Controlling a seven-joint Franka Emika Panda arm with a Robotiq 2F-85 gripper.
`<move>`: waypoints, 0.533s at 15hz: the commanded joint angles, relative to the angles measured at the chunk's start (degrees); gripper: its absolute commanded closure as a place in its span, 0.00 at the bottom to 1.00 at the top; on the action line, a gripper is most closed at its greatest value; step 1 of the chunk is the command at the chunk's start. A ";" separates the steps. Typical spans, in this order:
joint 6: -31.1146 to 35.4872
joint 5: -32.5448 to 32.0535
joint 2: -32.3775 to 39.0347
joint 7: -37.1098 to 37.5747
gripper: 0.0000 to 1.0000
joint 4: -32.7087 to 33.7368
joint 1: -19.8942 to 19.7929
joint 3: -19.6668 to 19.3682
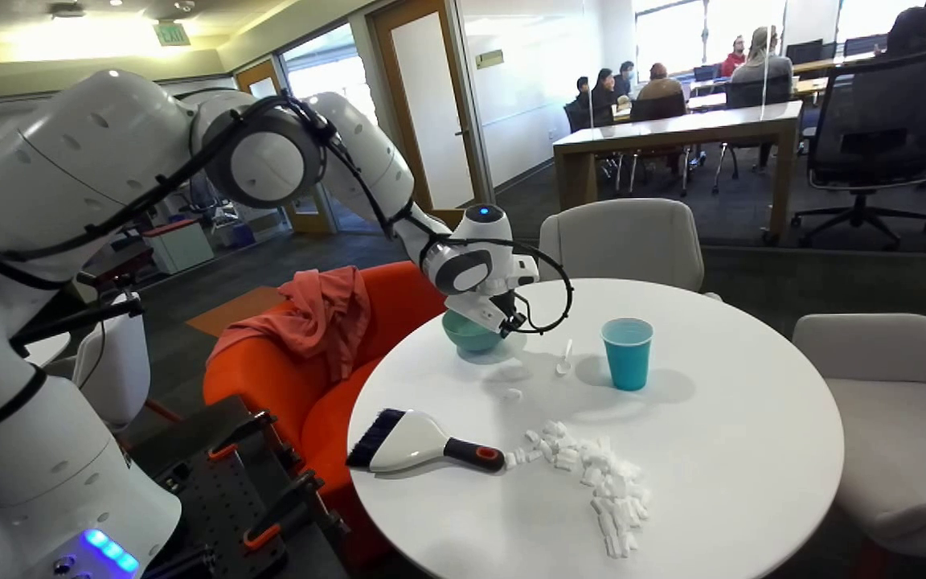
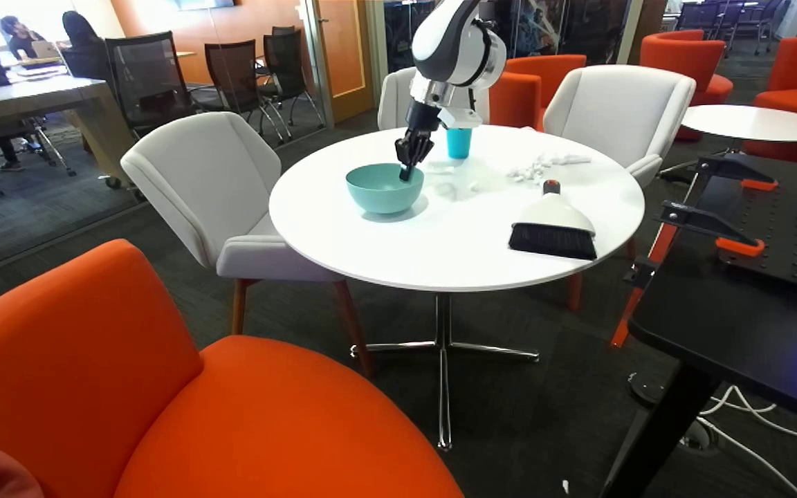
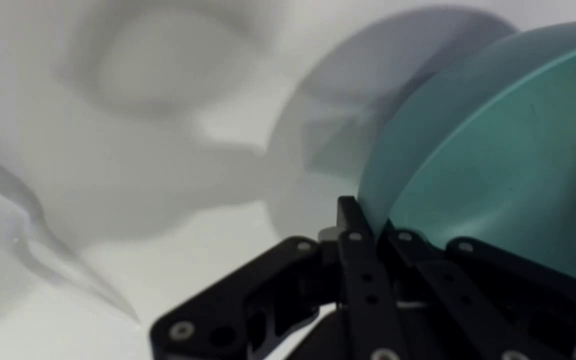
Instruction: Move the bowl closer to the small broom
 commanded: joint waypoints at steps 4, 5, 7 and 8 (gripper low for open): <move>3.65 -6.38 -10.83 -12.06 0.99 -22.31 -4.76 2.78; 5.10 -7.81 -11.92 -13.26 0.99 -25.19 -5.18 2.71; 8.84 -10.09 -14.61 -14.88 0.99 -30.76 -5.86 2.78; 10.39 -11.20 -15.30 -15.34 0.99 -32.66 -6.12 2.73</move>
